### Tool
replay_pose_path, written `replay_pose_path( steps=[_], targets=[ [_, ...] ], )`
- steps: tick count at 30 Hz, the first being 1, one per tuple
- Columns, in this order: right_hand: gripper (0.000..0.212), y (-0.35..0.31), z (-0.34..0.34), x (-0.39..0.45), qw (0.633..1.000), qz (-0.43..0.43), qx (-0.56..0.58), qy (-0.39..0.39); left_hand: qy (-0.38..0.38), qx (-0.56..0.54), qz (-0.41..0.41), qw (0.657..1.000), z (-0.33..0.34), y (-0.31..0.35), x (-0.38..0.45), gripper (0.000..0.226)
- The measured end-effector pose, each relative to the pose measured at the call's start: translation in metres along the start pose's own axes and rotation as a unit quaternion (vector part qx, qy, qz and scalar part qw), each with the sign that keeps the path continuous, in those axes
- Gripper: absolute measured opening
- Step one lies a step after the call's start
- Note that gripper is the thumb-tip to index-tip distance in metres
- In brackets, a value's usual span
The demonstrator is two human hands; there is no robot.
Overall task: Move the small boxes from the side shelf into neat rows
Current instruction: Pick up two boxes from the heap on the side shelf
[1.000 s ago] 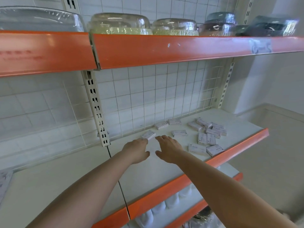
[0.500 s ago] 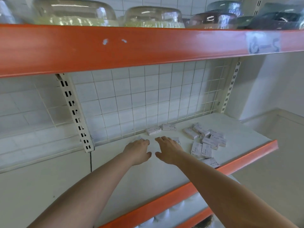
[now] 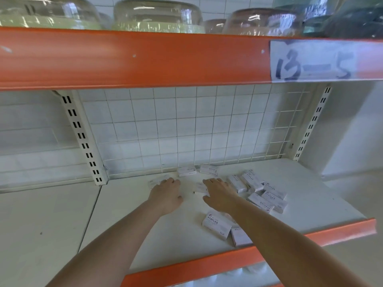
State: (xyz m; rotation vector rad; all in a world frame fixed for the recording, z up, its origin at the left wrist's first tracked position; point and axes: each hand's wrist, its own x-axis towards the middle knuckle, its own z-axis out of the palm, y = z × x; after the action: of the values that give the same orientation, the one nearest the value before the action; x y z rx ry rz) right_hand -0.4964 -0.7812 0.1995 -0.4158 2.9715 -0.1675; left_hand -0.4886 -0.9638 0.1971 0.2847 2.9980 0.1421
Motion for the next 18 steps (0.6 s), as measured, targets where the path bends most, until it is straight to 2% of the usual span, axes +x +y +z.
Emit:
replay_pose_path(
  steps=[9,14,18],
  targets=[
    [0.052,0.012,0.011,0.016,1.000,-0.030,0.007,0.002,0.039,0.016,-0.078,0.996,0.005,-0.016,0.012,0.045],
    [0.051,0.011,0.012,0.025,0.999,-0.029,-0.007,0.011,0.013,0.044,-0.136,0.990,0.010,-0.027,0.019,0.056],
    [0.053,0.006,0.012,0.029,1.000,-0.019,-0.013,0.004,0.007,0.038,-0.140,0.989,0.014,-0.032,0.023,0.050]
  ],
)
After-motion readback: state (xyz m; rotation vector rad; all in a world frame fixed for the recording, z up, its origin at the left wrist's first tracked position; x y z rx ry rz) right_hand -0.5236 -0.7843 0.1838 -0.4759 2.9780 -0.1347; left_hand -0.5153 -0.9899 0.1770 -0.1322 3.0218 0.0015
